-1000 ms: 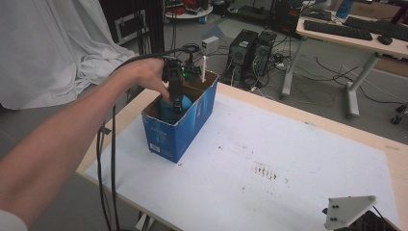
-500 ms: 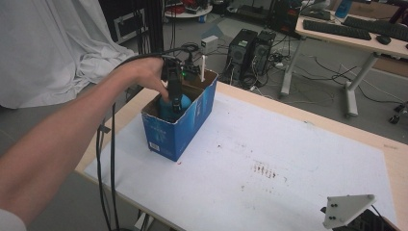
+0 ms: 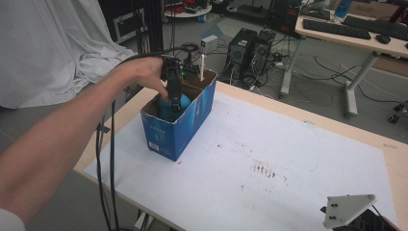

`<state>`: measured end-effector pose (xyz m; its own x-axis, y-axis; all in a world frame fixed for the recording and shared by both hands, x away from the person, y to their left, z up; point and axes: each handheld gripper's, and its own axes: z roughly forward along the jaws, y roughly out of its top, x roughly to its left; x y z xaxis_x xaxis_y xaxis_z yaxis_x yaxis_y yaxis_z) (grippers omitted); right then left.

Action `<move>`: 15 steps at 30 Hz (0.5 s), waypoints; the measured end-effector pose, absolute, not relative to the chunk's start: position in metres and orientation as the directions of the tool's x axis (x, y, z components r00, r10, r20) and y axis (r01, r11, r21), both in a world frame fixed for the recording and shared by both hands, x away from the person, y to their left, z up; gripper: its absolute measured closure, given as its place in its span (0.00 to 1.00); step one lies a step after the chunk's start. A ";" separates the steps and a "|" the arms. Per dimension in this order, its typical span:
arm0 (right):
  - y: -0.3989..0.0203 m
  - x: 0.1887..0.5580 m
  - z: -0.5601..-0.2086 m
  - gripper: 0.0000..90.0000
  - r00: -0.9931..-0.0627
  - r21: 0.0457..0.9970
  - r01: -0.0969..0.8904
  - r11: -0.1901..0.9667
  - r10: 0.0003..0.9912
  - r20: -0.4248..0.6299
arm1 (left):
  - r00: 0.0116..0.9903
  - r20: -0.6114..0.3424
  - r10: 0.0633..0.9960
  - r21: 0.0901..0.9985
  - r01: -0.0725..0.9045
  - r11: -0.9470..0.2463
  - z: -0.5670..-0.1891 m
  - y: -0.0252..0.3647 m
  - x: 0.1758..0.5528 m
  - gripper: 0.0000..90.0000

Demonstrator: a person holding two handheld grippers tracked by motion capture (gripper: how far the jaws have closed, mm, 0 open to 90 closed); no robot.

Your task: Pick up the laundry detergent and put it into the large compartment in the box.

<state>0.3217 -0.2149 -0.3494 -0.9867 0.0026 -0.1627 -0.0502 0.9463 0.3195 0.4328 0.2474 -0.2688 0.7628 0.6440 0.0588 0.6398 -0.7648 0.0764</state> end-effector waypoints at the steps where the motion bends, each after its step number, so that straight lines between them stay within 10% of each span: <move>1: -0.215 0.322 -0.350 0.14 -0.987 0.318 -0.049 0.947 0.003 -0.162 | 0.763 0.059 0.644 0.075 0.640 -0.765 -0.269 0.247 0.433 0.42; 15: -0.214 0.322 -0.350 0.14 -0.987 0.319 -0.051 0.946 0.001 -0.160 | 0.757 0.042 0.652 0.079 0.648 -0.757 -0.267 0.248 0.433 0.37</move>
<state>0.3216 -0.2140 -0.3502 -0.9870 0.0006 -0.1604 -0.0513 0.9464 0.3189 0.4325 0.2477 -0.2671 0.7568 0.6523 0.0421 0.6483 -0.7572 0.0791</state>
